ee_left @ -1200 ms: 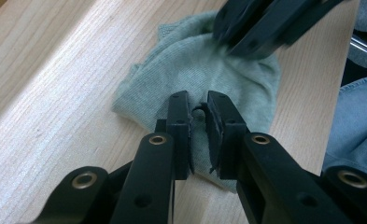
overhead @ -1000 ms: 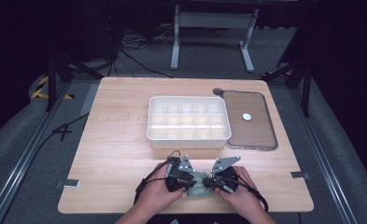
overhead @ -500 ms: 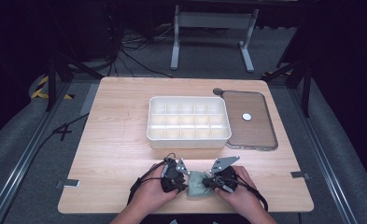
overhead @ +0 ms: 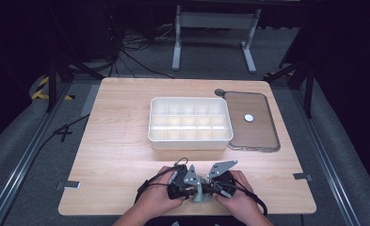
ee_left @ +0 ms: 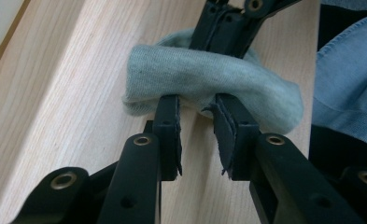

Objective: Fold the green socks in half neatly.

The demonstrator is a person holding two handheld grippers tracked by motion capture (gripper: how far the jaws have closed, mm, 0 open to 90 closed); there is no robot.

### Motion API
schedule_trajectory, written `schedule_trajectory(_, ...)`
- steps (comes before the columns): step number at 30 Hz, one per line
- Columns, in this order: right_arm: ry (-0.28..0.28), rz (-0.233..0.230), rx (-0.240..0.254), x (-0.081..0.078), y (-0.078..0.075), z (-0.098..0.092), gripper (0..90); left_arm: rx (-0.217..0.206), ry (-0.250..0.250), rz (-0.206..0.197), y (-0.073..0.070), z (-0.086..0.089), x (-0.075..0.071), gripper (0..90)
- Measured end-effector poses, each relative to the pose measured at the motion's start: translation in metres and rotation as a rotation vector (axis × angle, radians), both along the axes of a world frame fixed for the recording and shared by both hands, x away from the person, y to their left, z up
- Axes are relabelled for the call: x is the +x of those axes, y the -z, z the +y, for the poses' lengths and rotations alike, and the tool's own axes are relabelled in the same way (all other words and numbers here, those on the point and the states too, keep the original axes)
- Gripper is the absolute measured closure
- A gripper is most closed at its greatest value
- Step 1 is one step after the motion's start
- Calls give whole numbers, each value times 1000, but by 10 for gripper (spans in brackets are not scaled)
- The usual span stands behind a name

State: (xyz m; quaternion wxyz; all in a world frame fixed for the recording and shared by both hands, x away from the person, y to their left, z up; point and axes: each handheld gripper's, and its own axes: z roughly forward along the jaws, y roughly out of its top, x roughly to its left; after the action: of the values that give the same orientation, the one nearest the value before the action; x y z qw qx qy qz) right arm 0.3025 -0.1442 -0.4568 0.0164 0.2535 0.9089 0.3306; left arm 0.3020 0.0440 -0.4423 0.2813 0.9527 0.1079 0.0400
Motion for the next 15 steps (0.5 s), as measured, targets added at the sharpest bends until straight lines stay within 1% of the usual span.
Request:
schedule_trajectory(1, 4, 4, 7, 0, 0, 0, 886, -3, 4, -4, 0, 0, 0, 707)
schedule_trajectory(2, 7, 8, 15, 0, 1, -1, 886, -4, -2, -9, -1, 1, 0, 701)
schedule_trajectory(3, 10, 9, 27, 1, 2, -1, 886, -1, 1, -7, -2, 1, 0, 693)
schedule_trajectory(4, 12, 11, 33, 1, 2, -1, 886, -3, 4, 4, -1, 1, 1, 688)
schedule_trajectory(8, 1, -17, 21, -1, 2, 1, 878, 6, -20, 27, 1, 0, 1, 673)
schedule_trajectory(9, -3, -20, 24, -1, 2, 0, 858, 7, -16, 28, 1, 1, 1, 672)
schedule_trajectory(10, 1, -12, 26, -2, 1, -1, 832, 0, -26, 35, 1, 2, 1, 674)
schedule_trajectory(11, -1, -12, 27, -1, 0, -2, 807, 5, -29, 39, 1, 3, 2, 676)
schedule_trajectory(12, 1, -14, 27, -1, -3, -4, 789, 0, -43, 43, 3, 4, 2, 676)
schedule_trajectory(13, -2, -22, 31, -1, -7, -7, 790, 0, -43, 43, 3, 4, 2, 679)
schedule_trajectory(14, -2, -22, 31, -1, -7, -7, 790, 1, -42, 49, 4, 4, 4, 679)
schedule_trajectory(15, -1, -27, 43, -1, -13, -12, 796, 5, -52, 54, 5, 5, 5, 686)
